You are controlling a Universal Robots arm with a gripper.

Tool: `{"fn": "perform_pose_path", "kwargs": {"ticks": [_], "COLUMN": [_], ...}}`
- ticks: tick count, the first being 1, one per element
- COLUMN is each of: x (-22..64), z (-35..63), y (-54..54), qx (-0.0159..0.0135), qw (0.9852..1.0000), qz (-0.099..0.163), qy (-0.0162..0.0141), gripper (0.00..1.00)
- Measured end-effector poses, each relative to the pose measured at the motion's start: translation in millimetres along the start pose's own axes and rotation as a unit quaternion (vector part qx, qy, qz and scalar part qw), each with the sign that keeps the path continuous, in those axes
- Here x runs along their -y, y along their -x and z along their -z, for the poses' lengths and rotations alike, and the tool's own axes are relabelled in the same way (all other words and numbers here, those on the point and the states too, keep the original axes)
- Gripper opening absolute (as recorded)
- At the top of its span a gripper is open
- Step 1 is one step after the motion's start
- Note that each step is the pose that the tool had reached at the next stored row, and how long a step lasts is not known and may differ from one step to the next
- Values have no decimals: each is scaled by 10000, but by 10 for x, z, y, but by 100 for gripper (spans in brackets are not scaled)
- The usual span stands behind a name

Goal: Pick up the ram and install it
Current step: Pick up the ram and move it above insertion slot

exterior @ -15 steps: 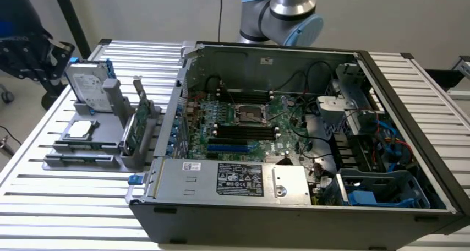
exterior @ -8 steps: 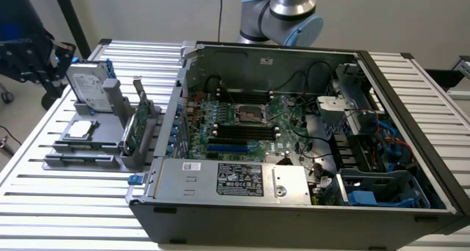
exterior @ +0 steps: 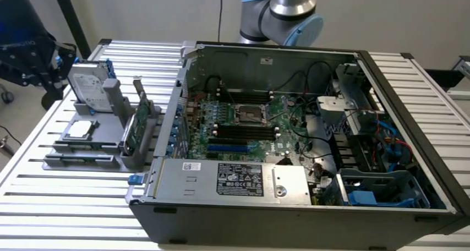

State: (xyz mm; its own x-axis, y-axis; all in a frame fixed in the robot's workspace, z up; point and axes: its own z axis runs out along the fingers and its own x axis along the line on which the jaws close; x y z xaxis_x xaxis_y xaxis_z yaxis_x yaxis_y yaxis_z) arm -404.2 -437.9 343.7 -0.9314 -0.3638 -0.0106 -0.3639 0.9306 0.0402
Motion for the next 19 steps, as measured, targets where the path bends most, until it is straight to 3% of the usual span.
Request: {"fn": "perform_pose_path", "kwargs": {"ticks": [5, 10, 14, 19], "x": [1, 3, 4, 5], "z": [-32, -63, -87, -114], "y": [0, -1, -1, -1], "qx": [-18, -37, -51, -69], "qw": [9990, 9959, 9919, 9851], "qz": [454, 908, 1265, 1717], "qy": [5, 10, 13, 18], "gripper": [11, 11, 11, 11]}}
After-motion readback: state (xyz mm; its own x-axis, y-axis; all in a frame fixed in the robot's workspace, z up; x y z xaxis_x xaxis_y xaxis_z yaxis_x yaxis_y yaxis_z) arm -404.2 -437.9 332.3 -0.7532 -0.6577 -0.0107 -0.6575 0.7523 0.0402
